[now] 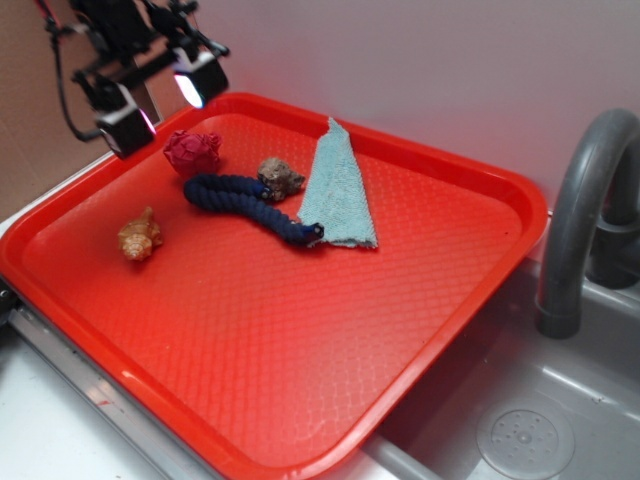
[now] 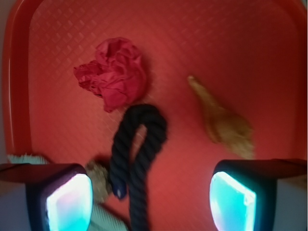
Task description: Grab the blue rope.
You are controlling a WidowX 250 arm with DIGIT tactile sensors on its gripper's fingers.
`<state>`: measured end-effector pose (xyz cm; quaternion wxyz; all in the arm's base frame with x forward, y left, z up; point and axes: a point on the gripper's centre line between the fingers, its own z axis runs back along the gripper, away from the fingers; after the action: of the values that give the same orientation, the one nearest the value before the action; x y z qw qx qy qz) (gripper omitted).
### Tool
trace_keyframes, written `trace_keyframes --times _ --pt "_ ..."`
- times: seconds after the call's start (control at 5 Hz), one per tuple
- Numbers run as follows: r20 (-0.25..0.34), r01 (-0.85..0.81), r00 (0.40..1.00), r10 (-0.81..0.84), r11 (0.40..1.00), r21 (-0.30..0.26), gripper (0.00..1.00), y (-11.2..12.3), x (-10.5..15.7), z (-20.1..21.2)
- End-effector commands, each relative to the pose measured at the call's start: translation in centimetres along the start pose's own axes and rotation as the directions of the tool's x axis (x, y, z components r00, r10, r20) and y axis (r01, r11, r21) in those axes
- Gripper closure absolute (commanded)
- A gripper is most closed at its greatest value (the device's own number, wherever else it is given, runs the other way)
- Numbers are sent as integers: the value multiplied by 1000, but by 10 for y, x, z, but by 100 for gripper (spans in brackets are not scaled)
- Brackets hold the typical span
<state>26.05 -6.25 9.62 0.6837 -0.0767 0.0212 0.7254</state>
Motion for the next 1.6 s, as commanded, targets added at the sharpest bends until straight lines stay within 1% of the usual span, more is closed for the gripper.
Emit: trace_keyframes --times 0.0,0.2,0.4,0.6,0.8,1.0,1.2,1.4 --pt "62 -89 994 91 996 -30 0 -17 21 -42" --pt "85 -103 991 104 995 -7 0 -17 26 -58" --pt "112 -93 990 91 996 12 0 -8 22 -67" --pt "116 -64 991 63 998 10 100 0 14 -68" --pt "149 -33 988 33 999 0 100 3 11 -67" --pt "164 -4 986 5 1000 -9 100 1 8 -66" --pt "171 29 985 -21 999 -46 100 -8 3 -50" --pt "130 49 991 -28 986 -160 100 -25 -3 0"
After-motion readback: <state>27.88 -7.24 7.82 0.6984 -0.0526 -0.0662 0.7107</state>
